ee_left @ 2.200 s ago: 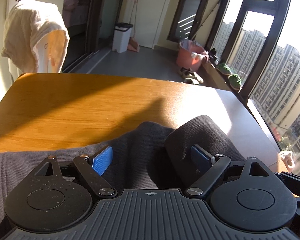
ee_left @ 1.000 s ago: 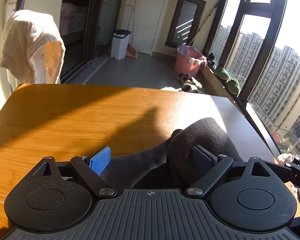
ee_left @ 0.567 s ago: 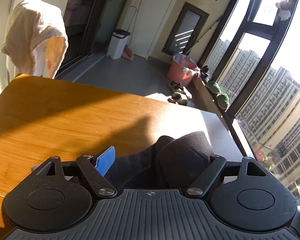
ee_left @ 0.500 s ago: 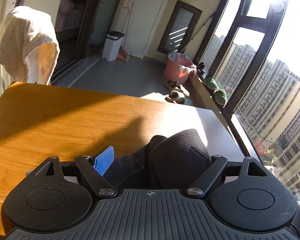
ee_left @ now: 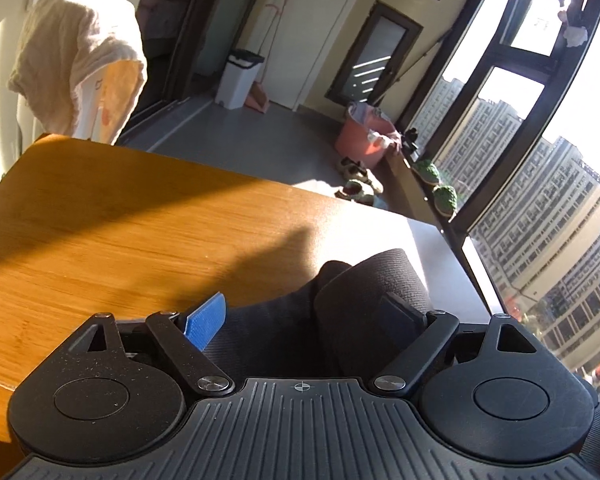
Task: Fold clothes
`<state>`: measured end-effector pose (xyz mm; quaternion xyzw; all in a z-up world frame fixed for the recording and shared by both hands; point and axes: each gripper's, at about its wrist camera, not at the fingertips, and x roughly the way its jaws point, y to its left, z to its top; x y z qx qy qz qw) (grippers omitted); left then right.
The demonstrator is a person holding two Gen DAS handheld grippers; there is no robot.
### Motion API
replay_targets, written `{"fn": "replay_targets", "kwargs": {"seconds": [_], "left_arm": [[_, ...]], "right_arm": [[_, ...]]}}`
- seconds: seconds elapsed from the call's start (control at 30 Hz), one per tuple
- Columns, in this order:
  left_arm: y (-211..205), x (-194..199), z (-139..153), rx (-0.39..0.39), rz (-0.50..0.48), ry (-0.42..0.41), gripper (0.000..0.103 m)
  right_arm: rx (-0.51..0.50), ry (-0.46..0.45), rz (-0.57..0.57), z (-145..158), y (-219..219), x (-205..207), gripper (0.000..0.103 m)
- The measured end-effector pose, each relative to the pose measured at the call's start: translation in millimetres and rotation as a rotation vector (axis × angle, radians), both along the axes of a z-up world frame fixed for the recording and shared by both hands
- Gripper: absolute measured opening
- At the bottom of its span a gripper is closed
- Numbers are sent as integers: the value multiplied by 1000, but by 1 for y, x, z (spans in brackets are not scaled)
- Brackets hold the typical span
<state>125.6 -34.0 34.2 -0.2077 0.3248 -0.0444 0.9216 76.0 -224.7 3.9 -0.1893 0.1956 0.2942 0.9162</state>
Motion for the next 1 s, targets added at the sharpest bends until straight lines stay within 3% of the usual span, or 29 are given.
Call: {"fn": "replay_targets", "kwargs": {"seconds": [0.07, 0.17, 0.3, 0.43, 0.5, 0.53, 0.57, 0.63, 0.83, 0.9, 1.0], "left_arm": [[-5, 3, 5, 10, -12, -8, 91], [-18, 5, 2, 106, -14, -7, 91], [-14, 1, -7, 181, 5, 3, 91], [-3, -1, -17, 155, 26, 26, 91], [1, -3, -20, 134, 29, 30, 92], [3, -4, -20, 126, 31, 30, 92], [5, -5, -21, 118, 33, 30, 92], [11, -8, -18, 93, 43, 28, 90], [22, -21, 9, 45, 54, -36, 91], [16, -21, 12, 72, 46, -43, 92], [7, -19, 10, 150, 46, -33, 93]], "right_arm": [[-92, -79, 36, -4, 13, -14, 55], [-33, -42, 66, 1, 5, -15, 59], [256, 166, 34, 12, -32, 9, 75], [471, 338, -82, -1, -55, 42, 80], [538, 428, -97, -11, -57, 54, 79], [563, 467, -89, -16, -58, 57, 70], [562, 470, -78, -17, -57, 55, 62], [461, 381, -61, -10, -47, 43, 59], [91, 54, 44, 4, 12, -12, 59], [36, -2, 66, 5, 22, -23, 61], [78, 28, 95, 7, 18, -24, 69]]}}
